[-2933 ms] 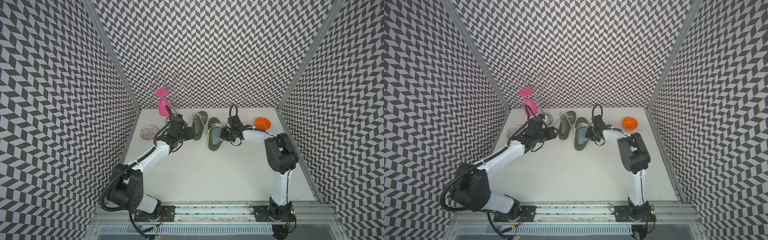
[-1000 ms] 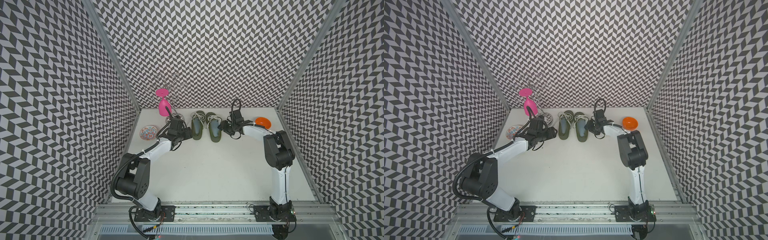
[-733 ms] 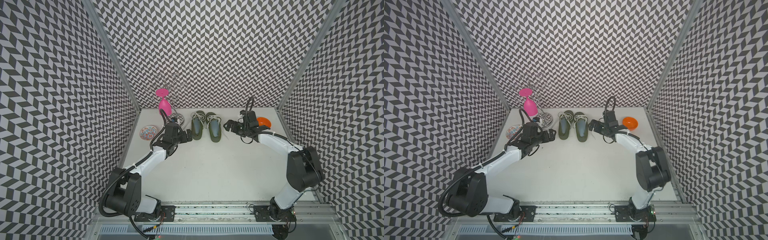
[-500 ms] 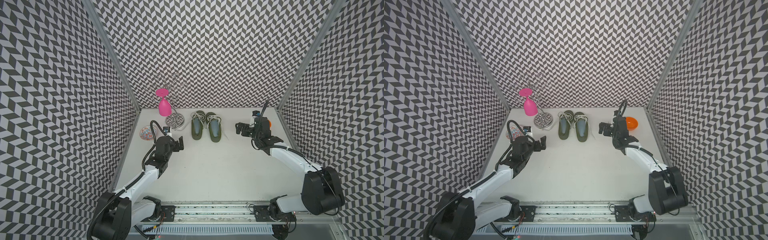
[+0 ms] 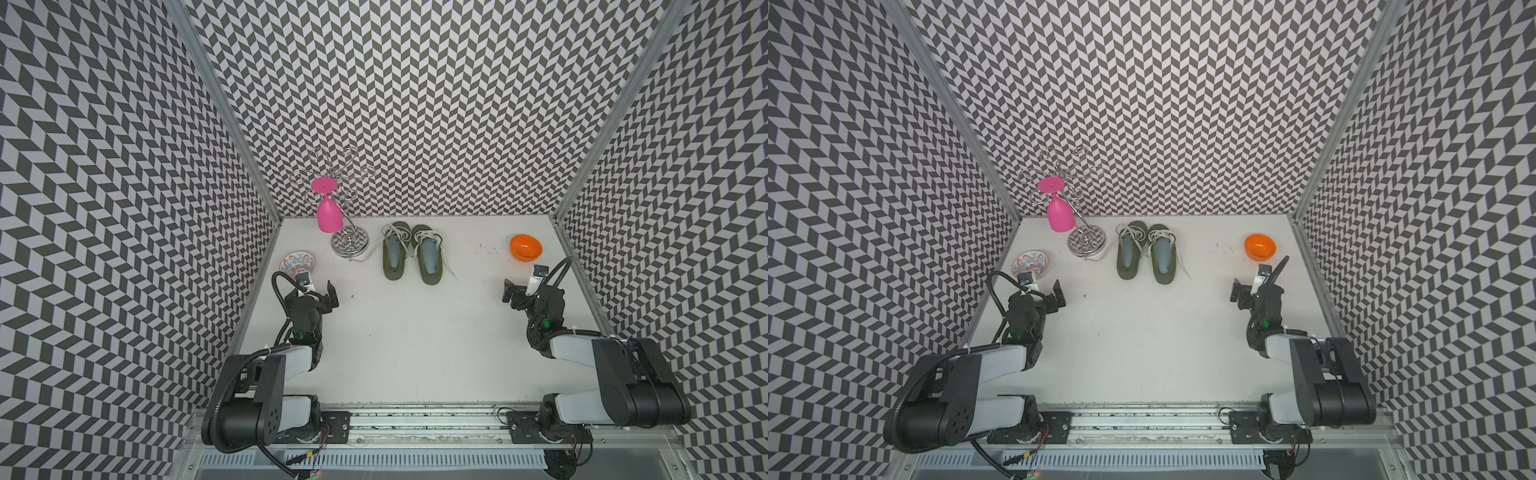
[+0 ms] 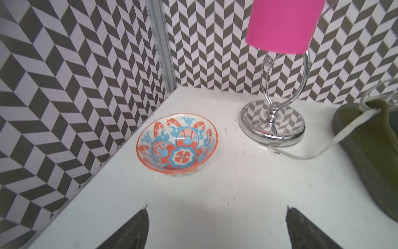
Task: Insert the insole into the shoe
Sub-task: Reset both arms
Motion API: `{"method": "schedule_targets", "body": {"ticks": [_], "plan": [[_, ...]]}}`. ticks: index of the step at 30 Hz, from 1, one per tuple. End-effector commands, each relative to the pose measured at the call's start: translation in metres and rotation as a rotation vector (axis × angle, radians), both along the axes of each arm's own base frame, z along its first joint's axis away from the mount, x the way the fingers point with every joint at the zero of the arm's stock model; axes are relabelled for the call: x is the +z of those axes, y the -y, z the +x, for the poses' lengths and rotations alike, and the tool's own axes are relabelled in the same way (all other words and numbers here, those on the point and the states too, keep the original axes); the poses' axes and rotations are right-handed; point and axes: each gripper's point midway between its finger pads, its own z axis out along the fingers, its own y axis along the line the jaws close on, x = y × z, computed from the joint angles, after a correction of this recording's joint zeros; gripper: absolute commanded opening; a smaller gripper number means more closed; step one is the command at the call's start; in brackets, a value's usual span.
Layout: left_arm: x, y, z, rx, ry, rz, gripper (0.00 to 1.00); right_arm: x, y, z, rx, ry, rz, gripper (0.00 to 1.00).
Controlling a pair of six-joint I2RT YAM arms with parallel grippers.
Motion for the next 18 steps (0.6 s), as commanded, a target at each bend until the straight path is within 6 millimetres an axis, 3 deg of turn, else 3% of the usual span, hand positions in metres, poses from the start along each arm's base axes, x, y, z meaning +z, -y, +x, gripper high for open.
{"method": "schedule_targets", "body": {"ticks": [1, 4, 7, 18], "plan": [[0.035, 0.004, 0.01, -0.062, 0.205, -0.023, 1.0, 0.047, -0.004, 0.01, 0.051, 0.263, -0.017, 1.0], [0.029, 0.018, 0.006, -0.118, 0.235, 0.02, 1.0, 0.049, -0.008, 0.0, 0.074, 0.318, -0.021, 1.0], [0.018, 0.019, 0.02, -0.108, 0.146, 0.011, 1.0, 0.049, -0.009, 0.0, 0.082, 0.313, -0.02, 1.0], [0.02, 0.023, 0.019, -0.101, 0.16, 0.042, 1.0, 0.043, -0.014, 0.007, 0.103, 0.265, -0.043, 1.0]]}}
